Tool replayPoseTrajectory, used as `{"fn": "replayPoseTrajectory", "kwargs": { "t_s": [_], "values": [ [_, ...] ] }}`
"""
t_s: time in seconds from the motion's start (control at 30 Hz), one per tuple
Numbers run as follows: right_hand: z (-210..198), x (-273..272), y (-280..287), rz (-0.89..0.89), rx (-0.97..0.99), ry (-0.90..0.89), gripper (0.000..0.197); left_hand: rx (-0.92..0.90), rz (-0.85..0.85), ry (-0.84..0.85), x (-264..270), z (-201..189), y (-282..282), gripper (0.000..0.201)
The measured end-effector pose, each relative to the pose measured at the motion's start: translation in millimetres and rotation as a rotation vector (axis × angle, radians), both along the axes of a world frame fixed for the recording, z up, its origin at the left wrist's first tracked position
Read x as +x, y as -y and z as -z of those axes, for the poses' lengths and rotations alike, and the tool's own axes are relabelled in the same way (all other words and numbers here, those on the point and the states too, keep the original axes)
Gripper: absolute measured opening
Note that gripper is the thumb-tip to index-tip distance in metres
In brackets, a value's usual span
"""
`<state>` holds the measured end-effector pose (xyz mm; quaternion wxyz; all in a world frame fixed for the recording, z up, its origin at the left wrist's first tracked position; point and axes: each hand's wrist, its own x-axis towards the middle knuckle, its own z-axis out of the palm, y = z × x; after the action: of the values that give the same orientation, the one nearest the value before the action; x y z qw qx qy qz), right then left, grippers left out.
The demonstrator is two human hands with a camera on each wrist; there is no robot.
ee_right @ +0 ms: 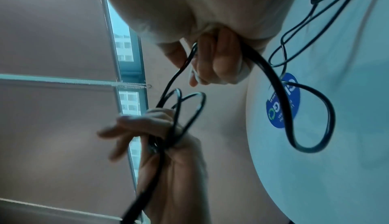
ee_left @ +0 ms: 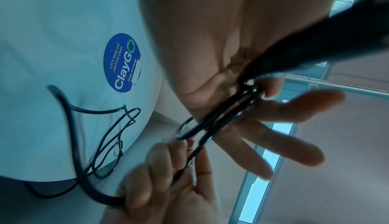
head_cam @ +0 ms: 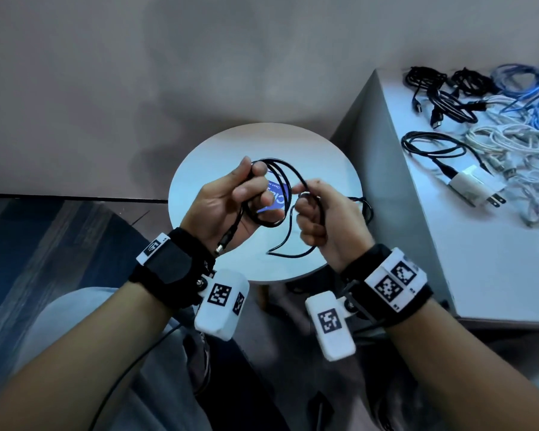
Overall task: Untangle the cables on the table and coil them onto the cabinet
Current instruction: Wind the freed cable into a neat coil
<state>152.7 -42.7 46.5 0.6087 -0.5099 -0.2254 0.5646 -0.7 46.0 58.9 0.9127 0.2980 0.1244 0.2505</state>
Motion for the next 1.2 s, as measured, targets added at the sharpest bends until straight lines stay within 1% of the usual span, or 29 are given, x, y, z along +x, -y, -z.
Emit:
{"fn": "replayPoseTrajectory", "kwargs": {
  "t_s": [0.03,0.07,0.13,0.17,0.23,0.27,0.33,0.37,0.47,0.5,0.57,0.6,0.63,0.67,0.7,0.73,0.8,0.83,0.9,0.93,0.97,1.03,1.07,1.13,1.2],
  "values": [
    [2.1,-4.8,0.7,-0.011,-0.001,-0.002,0.020,-0.016,-0.033,0.019,-0.2,-0.7,-1.8,0.038],
    [4.4,-9.6,1.5,-0.033,-0.001,0.038,0.021,-0.044,-0.074,0.041,-0.3,-1.4,-3.7,0.038],
    [8.4,-18.8,3.5,-0.108,-0.004,0.221,0.025,-0.088,-0.164,0.075,-0.5,-2.1,-8.0,0.038],
    [9.6,-22.9,4.8,-0.164,-0.003,0.322,0.024,-0.065,-0.196,0.065,-0.7,-1.4,-9.9,0.040],
    [10.8,-27.1,7.3,-0.281,-0.028,0.471,0.019,0.073,-0.223,-0.013,-0.2,1.2,-12.2,0.044],
    [11.0,-27.1,8.4,-0.341,-0.056,0.530,0.019,0.167,-0.228,-0.069,1.1,3.1,-11.8,0.046],
    [10.0,-25.0,9.5,-0.460,-0.128,0.642,0.028,0.380,-0.229,-0.213,4.1,7.1,-8.6,0.046],
    [9.1,-24.5,9.3,-0.505,-0.154,0.677,0.026,0.482,-0.227,-0.294,5.7,9.7,-6.4,0.043],
    [5.2,-27.4,10.8,-0.598,-0.162,0.747,0.004,0.795,-0.195,-0.501,8.4,17.9,2.2,0.030],
    [3.7,-27.6,11.3,-0.619,-0.171,0.770,0.006,0.961,-0.175,-0.601,8.6,21.7,4.1,0.032],
    [-0.1,-23.8,11.4,-0.643,-0.190,0.765,0.016,1.387,-0.153,-0.858,6.9,30.7,4.8,0.033],
    [-2.4,-19.1,10.6,-0.632,-0.198,0.744,0.019,1.551,-0.145,-0.963,5.6,33.2,3.6,0.034],
    [-5.8,-13.1,9.5,-0.596,-0.207,0.729,0.020,1.623,-0.121,-1.033,4.4,33.3,1.9,0.035],
    [-9.6,-5.8,8.3,-0.536,-0.206,0.723,0.020,1.594,-0.079,-1.059,3.6,31.8,-0.7,0.034],
    [-13.2,2.2,6.8,-0.460,-0.179,0.720,0.019,1.485,-0.023,-1.037,3.0,29.6,-3.4,0.032],
    [-15.3,10.6,5.1,-0.378,-0.119,0.730,0.015,1.340,0.029,-0.973,3.1,26.3,-4.3,0.032],
    [-17.7,24.8,2.5,-0.208,0.061,0.801,0.006,1.047,0.078,-0.793,5.3,22.5,-4.3,0.042],
    [-16.4,30.4,1.0,-0.124,0.139,0.836,0.005,0.915,0.093,-0.694,7.2,20.0,-1.8,0.047],
    [-12.3,35.8,-1.1,0.007,0.219,0.897,0.007,0.673,0.139,-0.487,12.1,16.3,6.0,0.048],
    [-9.6,35.3,-1.7,0.041,0.245,0.910,0.006,0.550,0.163,-0.393,14.2,15.1,9.5,0.046],
    [-7.0,33.1,-2.1,0.053,0.264,0.897,0.005,0.432,0.185,-0.316,15.2,14.2,12.2,0.044],
    [-4.6,25.0,-2.1,0.019,0.235,0.795,0.018,0.262,0.218,-0.201,14.9,14.3,14.0,0.041],
    [-3.5,20.8,-1.5,-0.024,0.210,0.730,0.024,0.211,0.225,-0.156,14.1,14.9,13.9,0.039],
    [-3.3,12.9,0.9,-0.138,0.175,0.624,0.028,0.143,0.232,-0.075,11.7,16.5,12.6,0.036],
    [-4.1,7.9,1.8,-0.224,0.168,0.596,0.028,0.103,0.240,-0.004,9.9,18.1,11.3,0.034]
  ]
}}
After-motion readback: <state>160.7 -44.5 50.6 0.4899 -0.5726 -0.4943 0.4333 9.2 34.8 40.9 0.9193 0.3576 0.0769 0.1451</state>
